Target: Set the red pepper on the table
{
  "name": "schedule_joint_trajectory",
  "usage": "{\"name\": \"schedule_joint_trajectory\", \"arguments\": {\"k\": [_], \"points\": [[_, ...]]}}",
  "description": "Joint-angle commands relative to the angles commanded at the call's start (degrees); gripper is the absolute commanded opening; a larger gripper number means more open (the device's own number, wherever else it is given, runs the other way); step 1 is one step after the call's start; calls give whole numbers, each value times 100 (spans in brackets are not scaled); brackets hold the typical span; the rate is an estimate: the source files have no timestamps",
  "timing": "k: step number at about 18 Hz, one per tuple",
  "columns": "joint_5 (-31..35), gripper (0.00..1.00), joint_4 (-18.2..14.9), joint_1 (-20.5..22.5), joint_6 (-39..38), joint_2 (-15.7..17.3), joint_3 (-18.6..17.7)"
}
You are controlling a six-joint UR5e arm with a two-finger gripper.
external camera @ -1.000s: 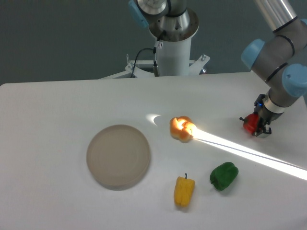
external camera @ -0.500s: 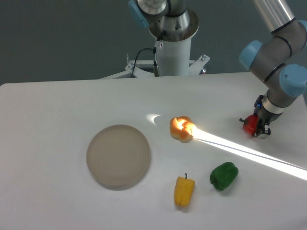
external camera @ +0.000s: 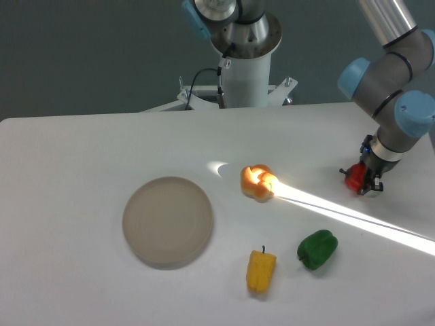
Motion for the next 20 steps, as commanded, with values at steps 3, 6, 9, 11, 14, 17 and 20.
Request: {"name": "schedule_joint_trajectory", "arguments": {"k": [3,6,9,11,14,17,20], "points": [[-9,84,9,26,44,0,17],[0,88,0,44,53,9,44],[0,99,0,53,35,9,114],[9,100,-9,53,35,35,219],[254,100,-96,27,26,79,474],[325,100,-184,0,-17,62,842],[325,100,-333,-61,-184,35,1072]]}}
